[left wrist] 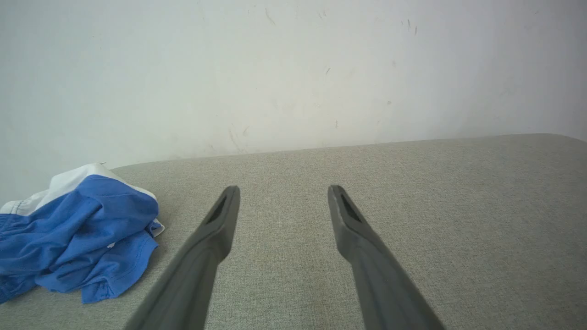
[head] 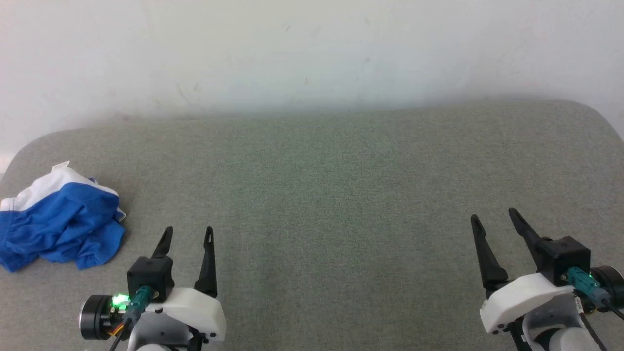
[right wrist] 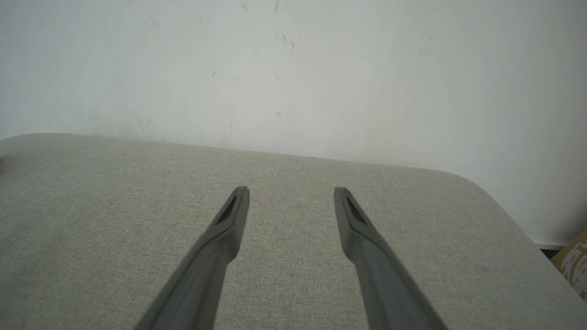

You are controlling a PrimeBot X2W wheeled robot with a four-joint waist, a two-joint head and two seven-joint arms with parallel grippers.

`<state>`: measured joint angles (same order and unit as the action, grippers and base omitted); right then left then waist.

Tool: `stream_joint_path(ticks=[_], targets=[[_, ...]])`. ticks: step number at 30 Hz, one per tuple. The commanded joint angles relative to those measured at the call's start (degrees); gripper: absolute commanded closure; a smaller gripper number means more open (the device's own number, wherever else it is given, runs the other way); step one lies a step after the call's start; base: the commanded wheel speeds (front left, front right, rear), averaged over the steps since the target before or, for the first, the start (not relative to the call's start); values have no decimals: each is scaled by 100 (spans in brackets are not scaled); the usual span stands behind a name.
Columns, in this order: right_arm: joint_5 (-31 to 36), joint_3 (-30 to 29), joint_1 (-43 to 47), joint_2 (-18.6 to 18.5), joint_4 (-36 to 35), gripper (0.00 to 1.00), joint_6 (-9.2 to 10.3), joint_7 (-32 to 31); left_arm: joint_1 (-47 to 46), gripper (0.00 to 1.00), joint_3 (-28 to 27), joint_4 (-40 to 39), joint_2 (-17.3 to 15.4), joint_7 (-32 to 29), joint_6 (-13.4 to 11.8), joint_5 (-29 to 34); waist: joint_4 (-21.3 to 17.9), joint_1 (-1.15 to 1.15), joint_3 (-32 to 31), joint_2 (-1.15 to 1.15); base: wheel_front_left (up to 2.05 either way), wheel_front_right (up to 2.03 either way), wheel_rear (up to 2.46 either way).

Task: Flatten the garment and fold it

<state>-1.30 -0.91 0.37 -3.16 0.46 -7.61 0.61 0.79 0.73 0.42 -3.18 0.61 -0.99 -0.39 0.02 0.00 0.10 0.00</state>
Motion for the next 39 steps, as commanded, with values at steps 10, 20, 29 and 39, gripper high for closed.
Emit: stream_joint_path(ticks=[10, 20, 29, 39], targets=[[-188, -164, 36, 5, -79, 0, 2, 156, -62, 0, 132, -38, -22, 155, -215, 23, 103, 0, 31, 0, 0, 0, 0], [-249, -241, 41, 7, -165, 0, 3, 275, -106, 0, 190, -89, -60, 274, -441, 6, 403, 0, 103, 0, 0, 0, 0], [-288, -295, 58, 9, -242, 0, 4, 383, -130, 0, 201, -131, -62, 382, -627, -33, 801, 0, 174, 0, 0, 0, 0], [-312, -348, 94, 11, -323, 0, 4, 502, -139, 0, 152, -196, -39, 502, -816, -61, 1278, 0, 241, 0, 0, 0, 0]])
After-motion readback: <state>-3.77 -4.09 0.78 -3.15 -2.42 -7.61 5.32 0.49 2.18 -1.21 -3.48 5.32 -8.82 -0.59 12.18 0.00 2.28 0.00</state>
